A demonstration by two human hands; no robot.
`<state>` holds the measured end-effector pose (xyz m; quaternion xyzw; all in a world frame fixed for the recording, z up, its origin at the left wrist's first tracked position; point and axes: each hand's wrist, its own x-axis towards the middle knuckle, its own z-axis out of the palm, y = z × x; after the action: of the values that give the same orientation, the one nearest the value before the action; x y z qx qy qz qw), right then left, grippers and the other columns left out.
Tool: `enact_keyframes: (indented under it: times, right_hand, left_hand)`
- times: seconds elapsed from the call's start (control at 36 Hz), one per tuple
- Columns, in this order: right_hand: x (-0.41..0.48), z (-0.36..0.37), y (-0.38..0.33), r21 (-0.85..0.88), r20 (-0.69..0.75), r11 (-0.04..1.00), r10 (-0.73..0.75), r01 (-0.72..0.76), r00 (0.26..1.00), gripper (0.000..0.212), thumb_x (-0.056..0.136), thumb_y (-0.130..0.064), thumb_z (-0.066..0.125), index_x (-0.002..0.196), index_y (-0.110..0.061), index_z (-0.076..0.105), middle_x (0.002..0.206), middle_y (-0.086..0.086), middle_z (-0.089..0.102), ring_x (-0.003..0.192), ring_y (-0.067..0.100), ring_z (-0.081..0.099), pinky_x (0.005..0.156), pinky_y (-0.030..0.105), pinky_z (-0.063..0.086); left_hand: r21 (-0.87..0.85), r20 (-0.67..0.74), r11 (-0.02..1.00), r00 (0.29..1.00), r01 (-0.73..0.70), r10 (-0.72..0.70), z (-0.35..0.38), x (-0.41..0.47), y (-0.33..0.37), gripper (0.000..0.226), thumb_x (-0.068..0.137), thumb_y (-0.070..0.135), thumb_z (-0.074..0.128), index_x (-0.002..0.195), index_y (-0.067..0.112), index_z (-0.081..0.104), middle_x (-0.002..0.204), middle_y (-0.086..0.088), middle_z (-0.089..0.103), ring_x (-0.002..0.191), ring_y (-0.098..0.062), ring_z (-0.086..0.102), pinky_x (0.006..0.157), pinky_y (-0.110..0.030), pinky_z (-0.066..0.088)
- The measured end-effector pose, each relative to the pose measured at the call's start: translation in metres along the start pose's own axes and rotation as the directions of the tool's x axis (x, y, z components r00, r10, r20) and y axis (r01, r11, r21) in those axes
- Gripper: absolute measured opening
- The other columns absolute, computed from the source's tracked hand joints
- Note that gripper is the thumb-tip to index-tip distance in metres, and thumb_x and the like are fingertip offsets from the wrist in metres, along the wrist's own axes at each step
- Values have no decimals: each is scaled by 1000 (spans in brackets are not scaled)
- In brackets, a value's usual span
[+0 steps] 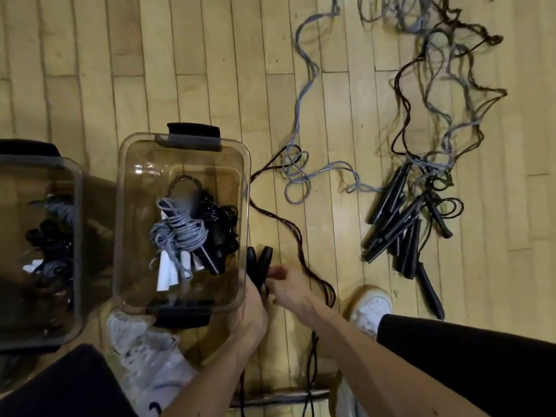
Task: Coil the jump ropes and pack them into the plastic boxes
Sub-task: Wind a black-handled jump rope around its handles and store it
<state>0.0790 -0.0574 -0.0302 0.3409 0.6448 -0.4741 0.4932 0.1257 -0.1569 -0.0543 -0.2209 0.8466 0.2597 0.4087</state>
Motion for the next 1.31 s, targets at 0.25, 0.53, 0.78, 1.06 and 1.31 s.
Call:
enact_keyframes:
  times: [0.25,0.53,0.78,1.06,1.31]
  right_hand:
    - [-32,-26,-26,59,-96,997,-51,56,994,15,96,-29,65,86,-18,62,95,8,70,80,14,63,67,26,54]
    - [-165,-78,-116,76,-208,946,-293,314,933,14,93,-21,65,89,-8,67,86,12,72,83,25,67,88,47,57]
    - [-399,-115,-192,12,-289,691,-689,722,664,18,90,-29,73,90,-14,65,95,10,74,84,19,70,61,26,54]
    - [-674,-137,-178,68,-232,249,-938,966,258,35,93,-43,66,97,-8,68,81,7,73,69,21,69,57,30,53]
    - [-866,-143,-122,-364,-140,-79,-981,928,-138,33,91,-40,71,109,-12,71,90,7,71,66,18,65,56,28,52]
  left_hand:
    - [-36,170,962,947,-272,274,-12,-33,26,80,99,10,52,153,26,-6,115,-6,61,92,-17,64,77,-31,56]
    - [-358,-27,831,894,-426,447,-125,-122,116,63,96,14,59,139,35,19,100,4,66,80,-21,68,69,-46,59]
    - [-106,-390,659,641,-745,661,-273,-278,200,32,100,27,57,129,31,44,107,5,68,87,-15,67,75,-32,54]
    - [543,-447,406,156,-735,881,-408,-517,244,19,102,42,51,118,31,54,80,10,61,68,-10,60,62,-33,52]
    - [865,-247,216,-9,-453,969,-475,-768,239,21,97,37,62,116,27,63,88,9,64,78,-8,58,72,-31,49]
